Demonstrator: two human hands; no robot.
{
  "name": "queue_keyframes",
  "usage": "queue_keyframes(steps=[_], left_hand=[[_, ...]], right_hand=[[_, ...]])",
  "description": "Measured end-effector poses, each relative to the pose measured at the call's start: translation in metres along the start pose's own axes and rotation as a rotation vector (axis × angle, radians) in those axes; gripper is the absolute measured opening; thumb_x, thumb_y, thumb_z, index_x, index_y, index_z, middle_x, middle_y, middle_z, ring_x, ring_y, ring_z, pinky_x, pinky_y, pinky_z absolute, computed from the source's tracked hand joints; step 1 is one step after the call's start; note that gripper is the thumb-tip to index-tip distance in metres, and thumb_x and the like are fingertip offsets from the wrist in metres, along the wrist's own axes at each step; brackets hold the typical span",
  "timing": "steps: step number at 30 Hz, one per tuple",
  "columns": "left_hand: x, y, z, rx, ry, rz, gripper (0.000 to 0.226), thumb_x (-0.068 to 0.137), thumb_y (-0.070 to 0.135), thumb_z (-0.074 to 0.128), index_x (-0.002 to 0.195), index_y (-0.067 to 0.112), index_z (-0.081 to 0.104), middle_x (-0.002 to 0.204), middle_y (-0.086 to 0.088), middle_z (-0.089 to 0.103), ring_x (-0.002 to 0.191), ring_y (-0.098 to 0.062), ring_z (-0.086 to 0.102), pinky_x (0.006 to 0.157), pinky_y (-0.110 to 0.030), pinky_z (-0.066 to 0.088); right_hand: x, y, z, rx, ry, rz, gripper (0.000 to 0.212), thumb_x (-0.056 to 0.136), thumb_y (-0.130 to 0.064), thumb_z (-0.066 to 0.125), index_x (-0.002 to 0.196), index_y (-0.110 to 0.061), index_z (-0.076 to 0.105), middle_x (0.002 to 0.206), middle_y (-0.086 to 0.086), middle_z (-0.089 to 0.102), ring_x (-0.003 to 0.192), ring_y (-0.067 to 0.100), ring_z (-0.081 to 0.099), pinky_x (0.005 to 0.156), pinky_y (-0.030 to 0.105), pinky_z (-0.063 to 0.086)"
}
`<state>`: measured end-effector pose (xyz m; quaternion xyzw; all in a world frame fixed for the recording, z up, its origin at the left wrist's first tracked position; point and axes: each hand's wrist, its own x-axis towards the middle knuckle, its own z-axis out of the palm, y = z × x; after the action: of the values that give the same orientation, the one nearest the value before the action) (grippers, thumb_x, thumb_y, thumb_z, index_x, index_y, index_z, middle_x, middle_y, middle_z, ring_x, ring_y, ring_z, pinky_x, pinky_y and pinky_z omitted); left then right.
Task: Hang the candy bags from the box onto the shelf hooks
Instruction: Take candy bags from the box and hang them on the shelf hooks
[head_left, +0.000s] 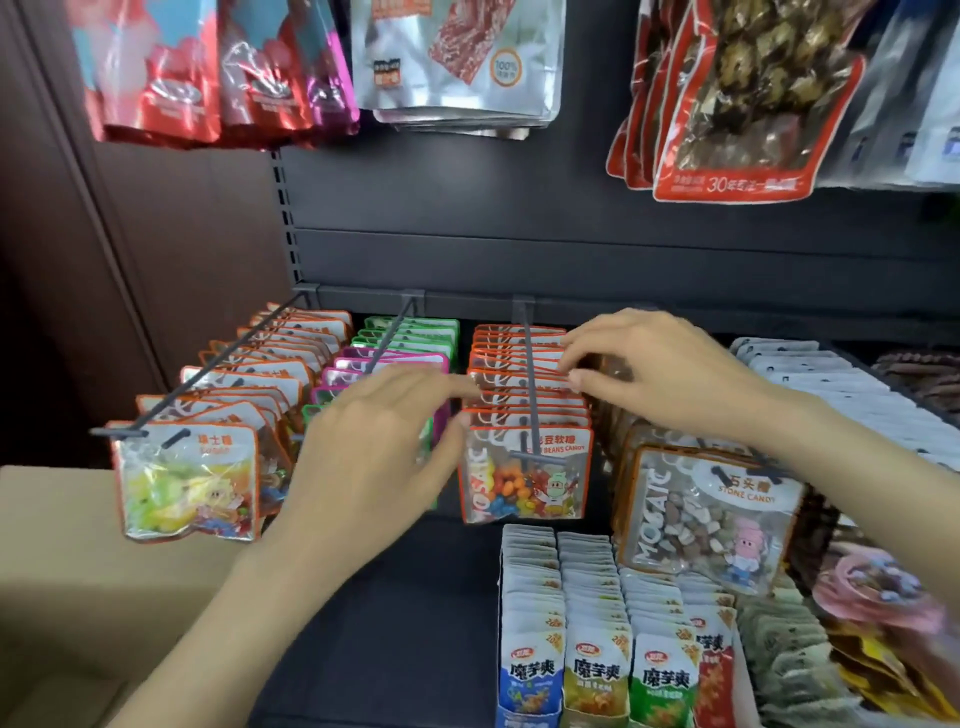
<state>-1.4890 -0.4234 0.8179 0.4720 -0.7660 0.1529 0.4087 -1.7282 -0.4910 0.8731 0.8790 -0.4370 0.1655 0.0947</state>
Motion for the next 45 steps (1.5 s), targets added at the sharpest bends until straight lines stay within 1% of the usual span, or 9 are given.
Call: queue_keyframes(steps=[6,10,13,18,21,25,34,39,45], left_hand=[[-0.007,-0.032,-0.075,-0.005,0.204,-0.043,0.026,0.095,0.029,0.047,0.097,0.020,0.071,0.087,0.019,0.064,0.082,-0.006,0.061,0.075,-0.026,0.046],[0.006,-0.083,-0.100,0.021,0.118,-0.196,0.028,0.091,0.038,0.044,0.095,0.025,0.069,0.075,0.013,0.070,0.068,-0.011,0.066,0.069,-0.038,0.054],[0.021,-0.125,-0.100,0.070,-0.091,-0.235,0.036,0.083,0.046,0.040,0.096,0.029,0.069,0.082,0.009,0.073,0.074,-0.017,0.068,0.073,-0.034,0.052],[0.046,-0.163,-0.056,0.156,-0.572,-0.014,0.051,0.086,0.041,0.038,0.127,0.019,0.061,0.128,-0.001,0.062,0.119,-0.020,0.056,0.097,-0.031,0.043],[0.058,-0.167,-0.024,0.201,-0.845,0.104,0.057,0.102,0.040,0.030,0.150,0.012,0.028,0.157,-0.006,0.027,0.145,-0.020,0.024,0.117,-0.034,0.021],[0.063,-0.170,0.007,0.262,-1.077,0.132,0.066,0.103,0.046,0.019,0.152,0.009,-0.006,0.161,-0.006,-0.013,0.148,-0.015,-0.010,0.118,-0.034,-0.006],[0.055,-0.182,-0.003,0.095,-1.104,0.127,0.060,0.103,0.048,0.016,0.154,0.022,-0.003,0.160,-0.002,-0.016,0.147,-0.014,-0.014,0.117,-0.039,-0.013],[0.061,-0.177,-0.004,0.050,-1.065,0.088,0.055,0.103,0.044,0.023,0.153,0.021,0.014,0.162,-0.006,-0.001,0.149,-0.016,-0.001,0.120,-0.043,-0.003],[0.061,-0.177,0.001,0.146,-1.081,0.092,0.071,0.101,0.050,0.027,0.153,0.018,-0.009,0.162,-0.004,-0.002,0.149,-0.017,0.000,0.120,-0.044,-0.005]], right_hand=[[0.024,-0.034,-0.017,0.171,0.129,-0.075,0.027,0.092,-0.034,0.056,0.117,-0.033,0.066,0.104,-0.016,0.071,0.095,0.004,0.065,0.085,0.036,0.053],[0.053,-0.065,-0.012,0.118,0.089,-0.135,0.029,0.094,-0.035,0.054,0.120,-0.036,0.063,0.106,-0.016,0.070,0.096,0.008,0.066,0.083,0.038,0.054],[0.079,-0.080,0.000,-0.054,-0.070,-0.155,0.042,0.098,-0.040,0.047,0.140,-0.037,0.044,0.133,-0.011,0.058,0.114,0.015,0.059,0.091,0.036,0.049],[0.117,-0.090,0.035,-0.170,-0.385,-0.060,0.056,0.104,-0.038,0.033,0.155,-0.028,0.012,0.160,-0.003,0.022,0.143,0.019,0.029,0.109,0.035,0.032],[0.132,-0.096,0.051,-0.176,-0.563,0.007,0.058,0.106,-0.032,0.029,0.156,-0.015,0.005,0.163,0.002,0.003,0.149,0.017,0.009,0.117,0.027,0.012],[0.136,-0.103,0.070,-0.118,-0.694,0.124,0.065,0.105,-0.039,0.025,0.154,-0.007,-0.003,0.162,0.009,-0.010,0.150,0.018,-0.005,0.115,0.021,-0.001],[0.127,-0.124,0.067,-0.075,-0.723,0.305,0.066,0.104,-0.045,0.022,0.155,-0.010,-0.004,0.162,0.004,-0.010,0.150,0.017,-0.004,0.119,0.028,0.003],[0.123,-0.137,0.065,-0.033,-0.679,0.332,0.072,0.102,-0.051,0.027,0.152,-0.002,0.012,0.159,0.011,0.014,0.147,0.024,0.016,0.119,0.037,0.017],[0.112,-0.142,0.074,-0.045,-0.568,0.314,0.065,0.104,-0.045,0.030,0.151,-0.003,0.017,0.158,0.015,0.019,0.146,0.027,0.017,0.119,0.040,0.016]])
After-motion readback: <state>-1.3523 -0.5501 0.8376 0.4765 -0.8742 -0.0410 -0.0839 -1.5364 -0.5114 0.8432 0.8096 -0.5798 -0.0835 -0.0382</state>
